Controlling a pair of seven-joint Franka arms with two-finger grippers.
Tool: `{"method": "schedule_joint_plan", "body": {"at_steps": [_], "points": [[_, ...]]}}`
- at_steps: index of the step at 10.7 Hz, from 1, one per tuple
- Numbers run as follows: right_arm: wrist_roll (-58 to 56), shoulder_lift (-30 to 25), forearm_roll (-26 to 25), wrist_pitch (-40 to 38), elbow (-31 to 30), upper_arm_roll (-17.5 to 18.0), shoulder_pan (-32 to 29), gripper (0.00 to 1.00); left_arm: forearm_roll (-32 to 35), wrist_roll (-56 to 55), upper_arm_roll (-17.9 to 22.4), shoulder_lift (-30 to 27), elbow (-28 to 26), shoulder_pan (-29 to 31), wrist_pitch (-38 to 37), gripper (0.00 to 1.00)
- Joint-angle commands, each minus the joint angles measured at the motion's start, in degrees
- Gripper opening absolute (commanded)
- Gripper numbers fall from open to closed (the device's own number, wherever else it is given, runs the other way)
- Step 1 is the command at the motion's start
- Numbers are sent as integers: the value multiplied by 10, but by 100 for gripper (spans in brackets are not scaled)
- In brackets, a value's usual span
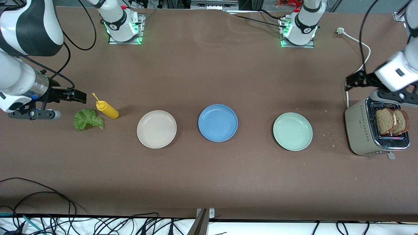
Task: Make sandwich in blue plate with both arms
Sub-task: 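Reach the left gripper into the toaster and grasp a bread slice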
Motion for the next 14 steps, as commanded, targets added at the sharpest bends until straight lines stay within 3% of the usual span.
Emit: {"method": "schedule_joint_plan", "body": {"at_steps": [1,7,11,12,13,14], "points": [[-6,-5,39,-5,2,1,6,100,-7,52,-5,122,93,88,-8,100],[-8,-5,28,-5,-2,0,3,100,39,82,-5,189,106,151,91,100],[-6,-4,29,-5,0,0,3,100,37,95,-5,227,103,179,106,100],[-4,-4,29,-5,0,0,6,100,38,95,-5,231,101,179,106,92],[-3,-5,29,-5,0,0,6,100,39,95,-5,234,96,180,105,70],[-2,-5,29,-5,0,0,7,100,39,94,-4,234,90,180,98,43]]}}
